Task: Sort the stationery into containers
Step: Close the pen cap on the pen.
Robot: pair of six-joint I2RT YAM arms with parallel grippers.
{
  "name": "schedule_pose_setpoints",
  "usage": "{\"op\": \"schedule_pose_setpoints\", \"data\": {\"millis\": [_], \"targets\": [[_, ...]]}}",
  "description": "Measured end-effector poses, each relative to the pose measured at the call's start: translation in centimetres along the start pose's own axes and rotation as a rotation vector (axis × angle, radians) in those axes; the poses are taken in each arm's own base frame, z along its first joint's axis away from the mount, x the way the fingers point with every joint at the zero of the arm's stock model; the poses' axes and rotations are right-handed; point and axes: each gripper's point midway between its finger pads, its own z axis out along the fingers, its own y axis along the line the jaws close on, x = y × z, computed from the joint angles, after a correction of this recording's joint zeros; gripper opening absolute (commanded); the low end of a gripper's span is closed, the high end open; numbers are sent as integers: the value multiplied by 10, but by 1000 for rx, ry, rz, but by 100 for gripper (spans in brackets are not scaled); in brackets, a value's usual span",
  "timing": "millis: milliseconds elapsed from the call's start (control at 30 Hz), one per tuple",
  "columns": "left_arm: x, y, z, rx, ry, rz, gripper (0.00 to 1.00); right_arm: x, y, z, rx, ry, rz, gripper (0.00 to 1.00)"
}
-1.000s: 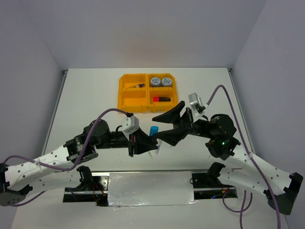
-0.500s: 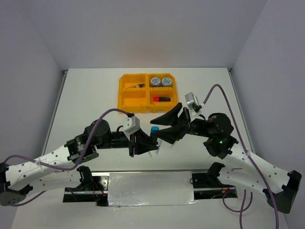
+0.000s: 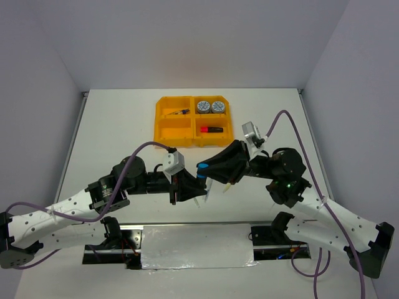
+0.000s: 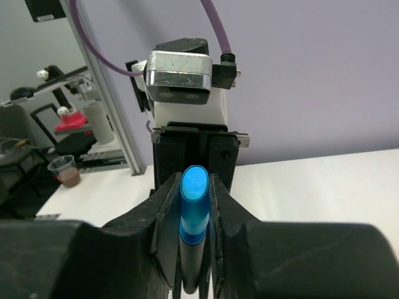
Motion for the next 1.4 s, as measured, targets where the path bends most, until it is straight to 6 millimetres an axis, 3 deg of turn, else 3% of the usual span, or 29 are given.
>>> {"op": "schedule_pose_setpoints", "data": {"millis": [167,467,667,1100,1400], "targets": [[4,2,-1,-12,17,-2,0,6,-2,-1,-6,4,-1,0],[43,18,-13,-91,180,-12,0,59,-14,-9,-22,42,48,0],[56,31,-22,-134,236,-11,0,77,-23,-9,-8,40,76,0],[63,58,-36,-200,277,-76,0,97,-55,-5,79,-83,149,0],[54,53,-45,-143,278,-175,0,94,-56,2,51,-172,151,0]]}}
